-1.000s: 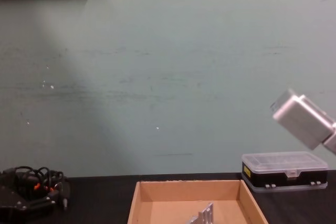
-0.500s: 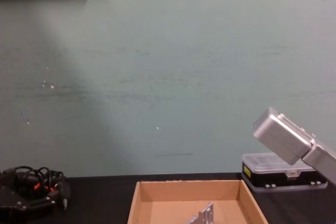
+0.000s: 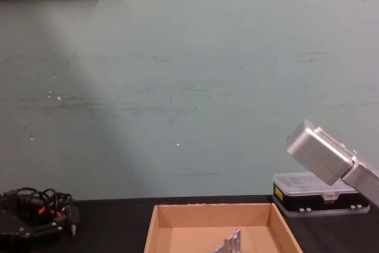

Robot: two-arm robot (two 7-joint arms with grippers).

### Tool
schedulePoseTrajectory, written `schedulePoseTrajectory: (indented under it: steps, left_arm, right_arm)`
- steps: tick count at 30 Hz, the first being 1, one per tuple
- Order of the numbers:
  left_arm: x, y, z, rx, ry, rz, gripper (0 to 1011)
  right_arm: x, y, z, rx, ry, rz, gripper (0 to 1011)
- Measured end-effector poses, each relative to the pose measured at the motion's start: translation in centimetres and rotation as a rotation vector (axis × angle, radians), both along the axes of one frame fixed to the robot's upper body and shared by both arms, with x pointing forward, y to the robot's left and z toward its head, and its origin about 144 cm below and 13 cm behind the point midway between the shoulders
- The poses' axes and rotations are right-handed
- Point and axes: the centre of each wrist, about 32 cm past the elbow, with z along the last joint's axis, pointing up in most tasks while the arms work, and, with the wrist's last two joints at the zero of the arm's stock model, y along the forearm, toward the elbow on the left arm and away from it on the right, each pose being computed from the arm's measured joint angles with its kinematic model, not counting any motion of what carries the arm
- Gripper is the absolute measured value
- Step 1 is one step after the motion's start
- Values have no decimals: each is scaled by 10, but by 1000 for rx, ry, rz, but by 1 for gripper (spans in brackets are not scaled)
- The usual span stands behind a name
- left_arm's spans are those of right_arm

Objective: Use one hand to pick up the angle iron from the table and place it into the box.

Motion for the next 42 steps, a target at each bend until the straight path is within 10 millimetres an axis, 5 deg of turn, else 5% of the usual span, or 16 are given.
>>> schedulePoseTrajectory:
  steps: [23, 42]
  left_arm:
    - [0, 0, 0, 0, 0, 0, 1011]
    - [0, 0, 0, 0, 0, 0, 1011]
  right_arm:
    - [0, 0, 0, 2, 0, 3, 81]
    - [0, 0, 10, 69, -27, -23, 56]
